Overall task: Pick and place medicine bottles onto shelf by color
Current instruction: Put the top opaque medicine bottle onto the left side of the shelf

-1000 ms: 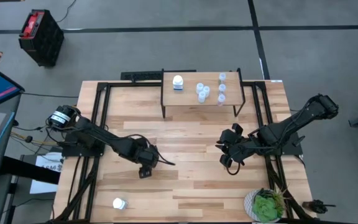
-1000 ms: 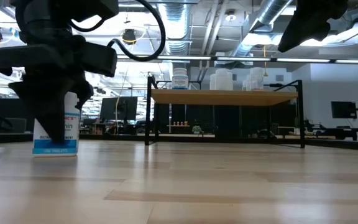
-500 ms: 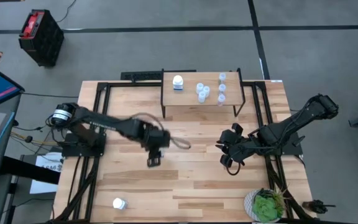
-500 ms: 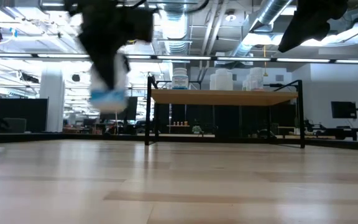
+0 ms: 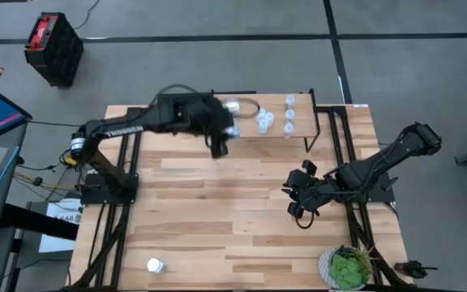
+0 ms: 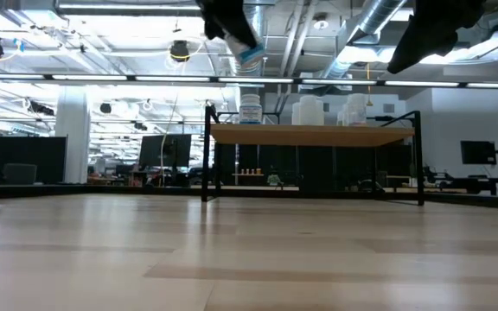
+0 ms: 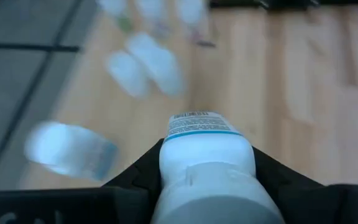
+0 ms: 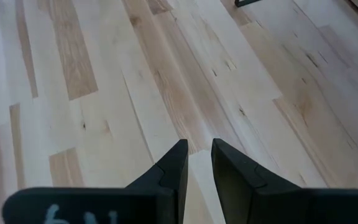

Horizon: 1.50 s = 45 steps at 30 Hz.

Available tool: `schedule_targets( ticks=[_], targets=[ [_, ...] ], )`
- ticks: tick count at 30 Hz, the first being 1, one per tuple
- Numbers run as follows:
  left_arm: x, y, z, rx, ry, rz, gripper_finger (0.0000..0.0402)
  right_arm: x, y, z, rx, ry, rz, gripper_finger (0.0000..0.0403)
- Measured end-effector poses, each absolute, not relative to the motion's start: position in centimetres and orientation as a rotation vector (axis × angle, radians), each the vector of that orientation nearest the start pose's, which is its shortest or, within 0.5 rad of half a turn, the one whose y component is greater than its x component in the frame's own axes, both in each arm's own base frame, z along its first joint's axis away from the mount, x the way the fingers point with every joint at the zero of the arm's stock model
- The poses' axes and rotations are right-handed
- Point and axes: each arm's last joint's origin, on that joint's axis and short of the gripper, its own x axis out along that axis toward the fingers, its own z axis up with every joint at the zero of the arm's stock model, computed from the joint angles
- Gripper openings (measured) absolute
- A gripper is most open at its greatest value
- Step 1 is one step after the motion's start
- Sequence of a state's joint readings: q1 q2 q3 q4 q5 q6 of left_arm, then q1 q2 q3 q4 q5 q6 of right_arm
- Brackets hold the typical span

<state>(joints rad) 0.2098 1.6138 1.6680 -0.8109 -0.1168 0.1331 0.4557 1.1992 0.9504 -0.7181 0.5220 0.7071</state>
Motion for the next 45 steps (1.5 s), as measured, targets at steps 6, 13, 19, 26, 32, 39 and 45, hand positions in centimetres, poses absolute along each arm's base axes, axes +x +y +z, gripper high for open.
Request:
schedule_targets(
  ticks=[6, 13, 19, 26, 32, 39, 45],
  targets=[
    [32.9, 12.1, 38.7, 0.112, 0.741, 0.367, 0.0123, 21.2, 8.8, 27.1, 0.210, 0.774, -0.350, 0.0097],
    [33.8, 16.2, 37.0, 0.048, 0.832, 0.330, 0.0123, 21.1, 8.8, 27.0, 0.216, 0.797, -0.332, 0.0097],
    [35.7, 15.9, 35.6, 0.090, 0.931, 0.227, 0.0123, 21.1, 8.8, 26.9, 0.216, 0.810, -0.326, 0.0097],
    [37.0, 14.7, 33.8, 0.157, 1.019, 0.168, 0.0125, 20.8, 8.7, 26.7, 0.202, 0.848, -0.326, 0.0097],
    [37.7, 15.2, 31.4, 0.177, 1.138, 0.179, 0.0138, 20.6, 8.7, 26.6, 0.191, 0.864, -0.332, 0.0097],
    [37.9, 15.1, 31.5, 0.191, 1.120, 0.177, 0.0138, 20.6, 8.7, 26.6, 0.191, 0.864, -0.332, 0.0097],
    [37.8, 15.1, 31.5, 0.234, 1.129, 0.173, 0.0160, 20.7, 8.7, 26.6, 0.190, 0.864, -0.332, 0.0097]
  ],
)
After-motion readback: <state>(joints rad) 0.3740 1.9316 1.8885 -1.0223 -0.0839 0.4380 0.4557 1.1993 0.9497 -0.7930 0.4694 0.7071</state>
